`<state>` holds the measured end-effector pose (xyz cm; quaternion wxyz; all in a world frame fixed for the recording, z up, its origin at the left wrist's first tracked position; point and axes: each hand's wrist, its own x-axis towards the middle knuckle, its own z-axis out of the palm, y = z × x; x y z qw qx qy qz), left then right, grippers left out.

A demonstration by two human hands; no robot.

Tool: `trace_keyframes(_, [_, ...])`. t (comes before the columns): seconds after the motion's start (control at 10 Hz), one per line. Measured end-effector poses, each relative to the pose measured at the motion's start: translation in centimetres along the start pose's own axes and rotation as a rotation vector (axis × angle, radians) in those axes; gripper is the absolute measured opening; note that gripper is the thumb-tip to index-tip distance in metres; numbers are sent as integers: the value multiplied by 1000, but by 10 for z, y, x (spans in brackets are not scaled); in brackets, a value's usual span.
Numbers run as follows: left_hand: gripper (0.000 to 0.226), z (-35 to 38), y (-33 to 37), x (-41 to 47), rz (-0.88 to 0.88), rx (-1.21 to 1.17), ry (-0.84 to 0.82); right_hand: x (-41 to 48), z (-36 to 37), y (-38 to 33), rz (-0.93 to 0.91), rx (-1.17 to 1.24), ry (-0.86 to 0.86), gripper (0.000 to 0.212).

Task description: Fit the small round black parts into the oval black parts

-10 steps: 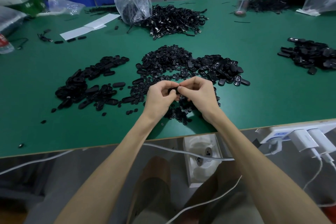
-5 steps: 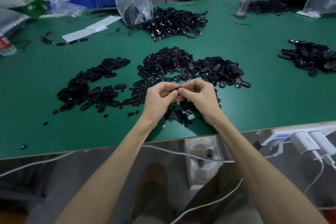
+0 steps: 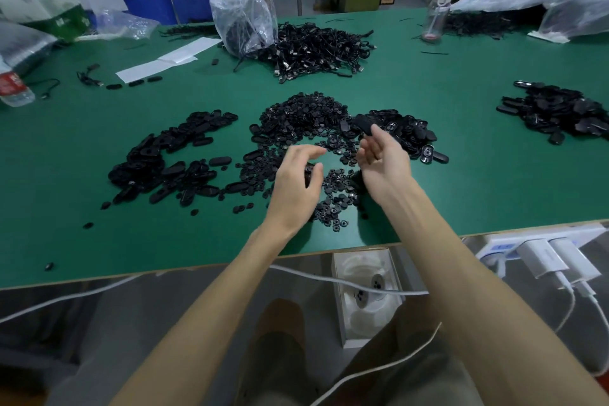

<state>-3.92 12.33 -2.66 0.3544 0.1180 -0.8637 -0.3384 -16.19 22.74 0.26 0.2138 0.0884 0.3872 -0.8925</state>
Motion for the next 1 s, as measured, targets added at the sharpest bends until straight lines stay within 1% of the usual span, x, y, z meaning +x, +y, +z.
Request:
trace_keyframes(0.1, [25, 1, 7, -5, 189, 63, -144, 0, 5, -1, 29, 42, -6, 8])
trace_keyframes(0.2, [31, 4, 12, -11, 368, 135, -284, -1, 8, 1, 57, 88, 10, 12])
trace_keyframes(0.3, [43, 1, 12, -13, 355, 123, -314, 0, 10, 0, 89, 135, 38, 12])
trace_keyframes(0.4, [46, -1, 13, -15, 350, 144, -330, 5, 11, -5, 110, 211, 40, 10])
trace_keyframes(0.5, [34, 0, 13, -16, 372, 200, -285, 10, 12, -17, 57, 174, 54, 7])
trace_keyframes(0.6, [29, 1, 9, -13, 365, 233, -214, 23, 9, -35, -128, -169, 83, 4])
trace_keyframes(0.7, [29, 0, 13, -12, 293, 208, -123, 35, 1, -48, -277, -701, 83, 10])
trace_keyframes(0.8, [31, -13, 20, 4, -59, -124, -35, 47, -12, -57, -435, -1101, 92, 12])
trace_keyframes(0.9, [28, -38, 26, 32, -445, -705, -61, 49, -25, -60, -472, -1329, 9, 17])
trace_keyframes(1.0, [30, -65, 24, 56, -500, -879, -22, 43, -26, -60, -475, -1373, -94, 30])
